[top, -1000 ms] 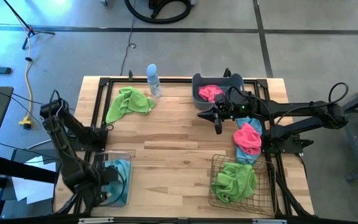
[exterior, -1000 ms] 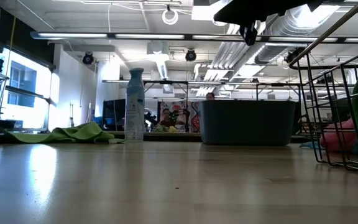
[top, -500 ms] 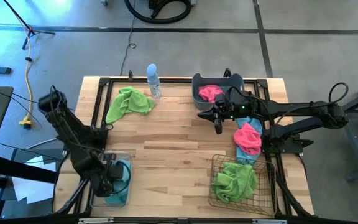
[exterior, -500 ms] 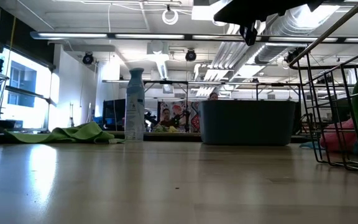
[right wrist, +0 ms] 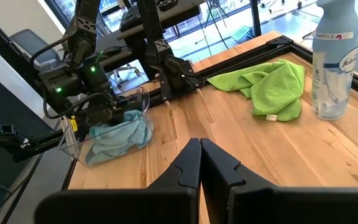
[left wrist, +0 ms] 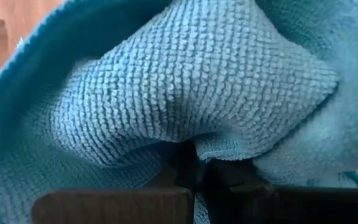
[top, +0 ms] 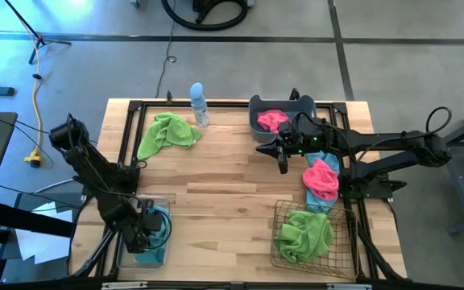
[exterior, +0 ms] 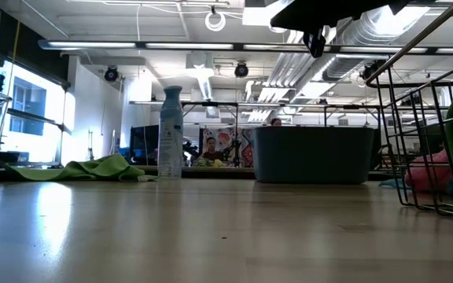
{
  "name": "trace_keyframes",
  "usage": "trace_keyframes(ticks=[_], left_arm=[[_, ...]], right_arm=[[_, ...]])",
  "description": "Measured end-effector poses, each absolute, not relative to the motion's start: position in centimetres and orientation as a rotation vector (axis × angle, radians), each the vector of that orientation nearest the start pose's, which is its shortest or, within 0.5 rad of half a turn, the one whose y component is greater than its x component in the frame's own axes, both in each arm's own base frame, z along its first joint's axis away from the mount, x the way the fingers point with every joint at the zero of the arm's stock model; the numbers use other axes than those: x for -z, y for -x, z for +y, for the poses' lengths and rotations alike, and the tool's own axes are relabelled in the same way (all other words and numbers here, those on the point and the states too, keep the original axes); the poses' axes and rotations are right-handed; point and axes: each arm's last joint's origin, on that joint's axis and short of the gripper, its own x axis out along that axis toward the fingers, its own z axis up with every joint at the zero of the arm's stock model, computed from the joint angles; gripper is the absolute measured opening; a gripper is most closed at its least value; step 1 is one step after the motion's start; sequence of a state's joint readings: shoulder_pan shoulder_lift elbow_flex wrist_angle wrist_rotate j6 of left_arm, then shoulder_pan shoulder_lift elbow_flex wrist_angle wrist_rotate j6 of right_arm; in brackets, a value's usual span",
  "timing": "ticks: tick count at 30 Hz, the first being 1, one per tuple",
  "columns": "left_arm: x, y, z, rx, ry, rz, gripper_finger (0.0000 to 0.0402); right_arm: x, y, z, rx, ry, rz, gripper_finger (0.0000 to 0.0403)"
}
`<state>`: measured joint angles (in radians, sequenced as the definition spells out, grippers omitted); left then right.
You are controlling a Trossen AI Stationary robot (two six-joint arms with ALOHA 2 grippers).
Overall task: Sort microfiber towel by color & place in baskets
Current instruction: Put the top left blue microfiber towel into the transparent bin, then put the pink microfiber towel into the gray bin
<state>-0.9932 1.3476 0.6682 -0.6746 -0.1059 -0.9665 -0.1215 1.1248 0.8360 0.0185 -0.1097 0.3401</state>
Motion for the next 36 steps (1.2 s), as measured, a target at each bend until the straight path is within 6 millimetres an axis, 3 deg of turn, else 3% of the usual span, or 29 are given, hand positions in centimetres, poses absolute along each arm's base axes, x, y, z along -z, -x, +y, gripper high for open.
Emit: trace_keyframes(ticks=[6,13,25,31,36], left_arm=[[-15.9,-11.7,-17.4,0.093,0.075,1.365,0.0023],[-16.6,-12.2,-17.3,0.072,0.136,1.432,0.0093],[-22.2,-13.8,-17.3,0.049,0.108,1.515,0.0222],[-24.6,-14.0,-17.5,0.120,0.114,1.584,0.0242],[-28.5,-13.9,-16.3,0.060,0.121,1.590,0.0243]], right_arm=[[-30.4,-25.0,-2.7,0.057,-0.369,0.264,0.0000],[-30.4,-25.0,-2.7,0.056,-0.369,0.265,0.0000],[-30.4,-25.0,-2.7,0.055,-0.362,0.265,0.0000],[-30.3,-25.0,-2.7,0.055,-0.362,0.266,0.0000],[-30.4,-25.0,-2.7,0.055,-0.362,0.265,0.0000]])
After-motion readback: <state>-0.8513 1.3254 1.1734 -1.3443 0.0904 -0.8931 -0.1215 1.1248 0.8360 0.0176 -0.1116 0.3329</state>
